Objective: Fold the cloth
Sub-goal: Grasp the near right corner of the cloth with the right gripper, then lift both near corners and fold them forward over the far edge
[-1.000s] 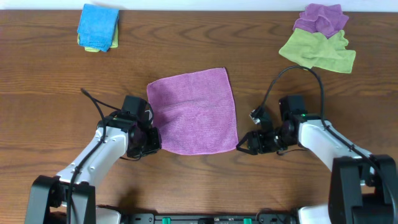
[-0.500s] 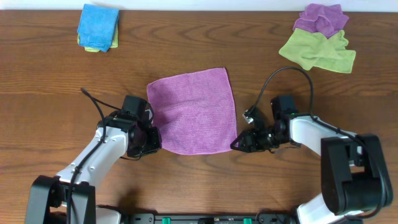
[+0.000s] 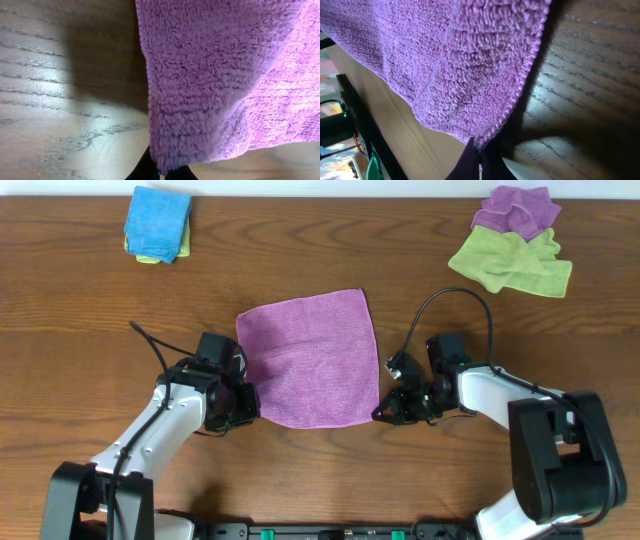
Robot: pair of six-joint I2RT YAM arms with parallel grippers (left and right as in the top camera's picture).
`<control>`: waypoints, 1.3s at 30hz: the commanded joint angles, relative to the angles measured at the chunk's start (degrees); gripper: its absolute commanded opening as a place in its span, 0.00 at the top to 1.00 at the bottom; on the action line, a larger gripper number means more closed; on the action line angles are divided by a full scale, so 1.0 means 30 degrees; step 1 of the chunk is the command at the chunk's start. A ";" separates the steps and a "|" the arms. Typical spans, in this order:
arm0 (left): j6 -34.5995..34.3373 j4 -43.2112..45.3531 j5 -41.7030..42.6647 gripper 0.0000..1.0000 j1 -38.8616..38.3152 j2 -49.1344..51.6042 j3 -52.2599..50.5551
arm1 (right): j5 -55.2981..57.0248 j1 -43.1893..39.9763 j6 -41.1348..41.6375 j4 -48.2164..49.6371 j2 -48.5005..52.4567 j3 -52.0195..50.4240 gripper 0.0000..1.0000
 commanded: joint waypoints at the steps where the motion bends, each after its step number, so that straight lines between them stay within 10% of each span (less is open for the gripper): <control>1: 0.0415 -0.0189 -0.0379 0.94 0.0131 -0.0189 0.1129 | 0.0852 0.0131 0.0255 -0.0474 0.0124 0.0561 0.99; 23: -0.1916 -0.3417 -0.3781 0.94 0.0131 -0.0262 0.5661 | 0.2630 0.0131 0.1202 -0.2011 -0.3366 0.6237 0.98; 39: -0.1231 0.0452 -0.5209 0.94 0.0641 0.1705 0.5661 | 0.3570 0.0437 0.2069 0.1399 -0.1443 0.6608 0.98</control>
